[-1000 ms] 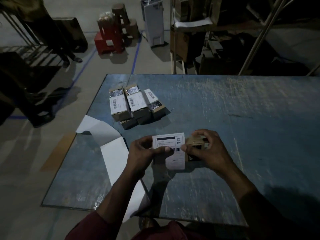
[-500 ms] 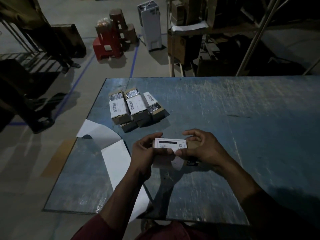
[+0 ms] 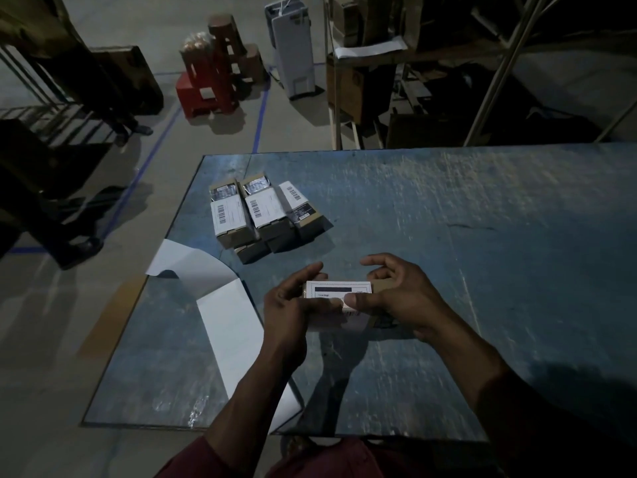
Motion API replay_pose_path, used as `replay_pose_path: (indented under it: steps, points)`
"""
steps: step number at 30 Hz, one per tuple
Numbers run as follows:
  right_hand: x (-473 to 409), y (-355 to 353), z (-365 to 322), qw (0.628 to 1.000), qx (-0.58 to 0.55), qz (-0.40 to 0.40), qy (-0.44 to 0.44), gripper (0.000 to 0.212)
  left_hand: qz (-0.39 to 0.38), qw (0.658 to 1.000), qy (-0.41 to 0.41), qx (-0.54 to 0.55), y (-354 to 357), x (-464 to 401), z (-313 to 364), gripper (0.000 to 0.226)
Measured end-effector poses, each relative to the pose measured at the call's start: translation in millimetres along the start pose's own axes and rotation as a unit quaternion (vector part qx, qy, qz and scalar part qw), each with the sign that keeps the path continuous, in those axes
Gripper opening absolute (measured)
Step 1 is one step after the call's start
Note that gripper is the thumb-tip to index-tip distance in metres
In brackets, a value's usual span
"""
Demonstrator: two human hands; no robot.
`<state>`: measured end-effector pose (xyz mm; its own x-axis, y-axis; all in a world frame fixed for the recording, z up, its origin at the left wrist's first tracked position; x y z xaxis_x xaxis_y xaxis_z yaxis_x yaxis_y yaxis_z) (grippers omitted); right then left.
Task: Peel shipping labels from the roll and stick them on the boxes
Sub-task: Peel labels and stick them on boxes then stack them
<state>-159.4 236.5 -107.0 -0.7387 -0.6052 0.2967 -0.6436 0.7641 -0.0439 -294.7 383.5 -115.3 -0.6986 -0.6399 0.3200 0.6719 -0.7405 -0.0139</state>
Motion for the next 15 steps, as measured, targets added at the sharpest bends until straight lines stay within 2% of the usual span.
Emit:
replay_pose_path:
  steps: [5, 9, 12, 14, 15]
  points:
    - [2.5, 5.7, 1.6, 0.999, -0.041, 0.035, -0.003, 0.05, 0.002, 1.0, 0.02, -0.003, -1.2, 0.3, -0.4, 0.061]
    - [4.6, 10.3, 6.6, 0.995, -0.061, 0.077, 0.002, 0.039, 0.032, 0.998, 0.056, 0.015, -1.6, -2.0, -1.2, 0.034]
    - [4.9, 11.5, 7.6, 0.993, -0.056, 0.107, -0.004, 0.025, 0.041, 0.997, 0.07, 0.004, 1.3, -2.1, -1.1, 0.029]
    - [3.4, 11.3, 5.0, 0.993, -0.039, 0.11, -0.023, 0.028, 0.054, 0.995, 0.081, -0.01, 4.4, 1.6, -2.4, 0.027]
    - [2.5, 11.1, 3.9, 0.994, -0.025, 0.102, -0.032, 0.036, 0.058, 0.994, 0.089, -0.02, 5.6, 3.6, -2.7, 0.027]
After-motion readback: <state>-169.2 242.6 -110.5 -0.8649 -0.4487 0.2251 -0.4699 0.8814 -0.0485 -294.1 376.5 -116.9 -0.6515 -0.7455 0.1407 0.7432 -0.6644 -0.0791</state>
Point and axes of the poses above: each hand's wrist, its own x-axis away from the middle knuckle, its own y-axis out of the palm, z = x × y, the point moved 1 cm from there along -x, towards the middle knuckle, and after that the axes turned 11 degrees about -x, right-handed, at the moved point
